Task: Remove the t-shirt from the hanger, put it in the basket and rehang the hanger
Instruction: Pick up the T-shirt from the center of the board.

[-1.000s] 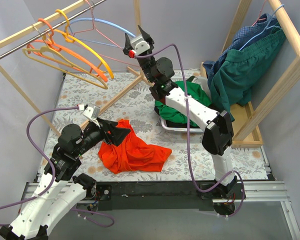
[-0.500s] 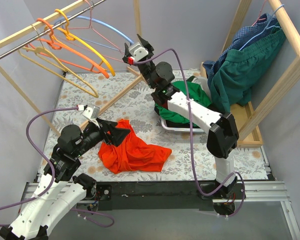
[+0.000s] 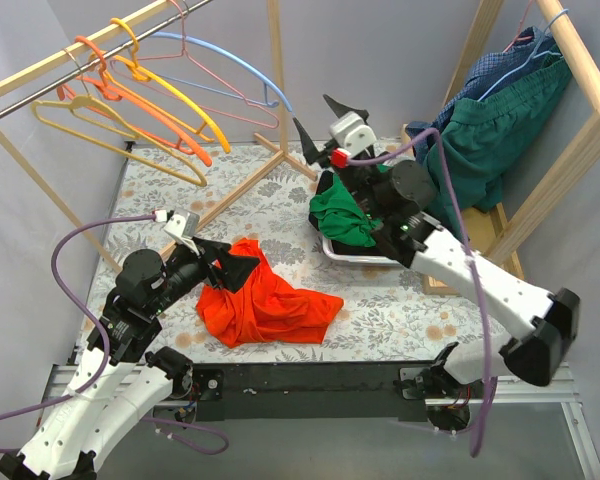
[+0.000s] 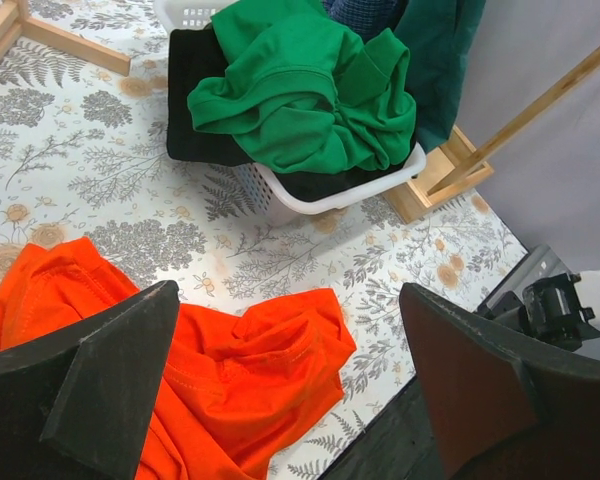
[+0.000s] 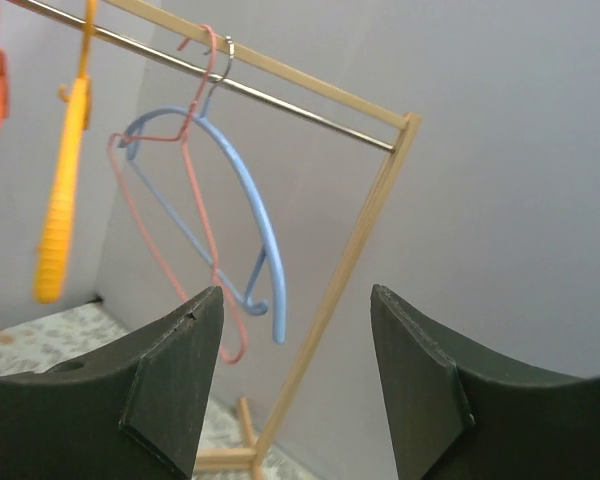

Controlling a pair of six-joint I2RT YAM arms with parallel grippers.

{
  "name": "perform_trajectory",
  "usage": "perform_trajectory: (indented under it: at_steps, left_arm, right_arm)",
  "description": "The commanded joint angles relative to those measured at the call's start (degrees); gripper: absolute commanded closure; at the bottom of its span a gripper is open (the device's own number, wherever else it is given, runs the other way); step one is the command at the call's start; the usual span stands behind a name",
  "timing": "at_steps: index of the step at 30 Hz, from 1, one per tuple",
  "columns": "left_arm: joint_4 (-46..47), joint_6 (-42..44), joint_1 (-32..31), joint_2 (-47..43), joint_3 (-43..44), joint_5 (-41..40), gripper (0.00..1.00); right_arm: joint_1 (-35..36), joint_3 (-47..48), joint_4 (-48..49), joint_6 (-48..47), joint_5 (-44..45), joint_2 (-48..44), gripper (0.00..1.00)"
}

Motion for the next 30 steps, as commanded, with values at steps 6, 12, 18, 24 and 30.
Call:
perform_trajectory:
  at_steps: [6, 12, 18, 24, 30]
  left_arm:
    - [-1.32, -1.42, 0.17, 1.92, -0.15, -6.48, 0.02]
    - [-2.90, -3.53, 0.16, 5.44, -0.59, -14.81, 0.02]
    - [-6.06, -7.74, 0.08, 8.43, -0.51, -27.65, 0.02]
    - [-9.58, -12.49, 0.17, 7.91, -2.26, -44.27, 0.02]
    - [-11.60, -15.31, 0.17, 8.34, -2.88, -50.61, 0.02]
  right_arm:
    - [4.07, -11.51, -35.35, 23.41, -7.87, -18.37, 0.34]
    - [15.58, -18.21, -41.97, 28.88, -0.17, -17.16, 0.37]
    - [22.80, -20.58, -46.73, 33.45, 4.95, -7.84, 0.41]
    - [23.85, -27.79, -37.51, 35.03, -0.39, -6.17, 0.39]
    - [24.47, -26.05, -31.80, 34.95, -8.84, 2.08, 0.37]
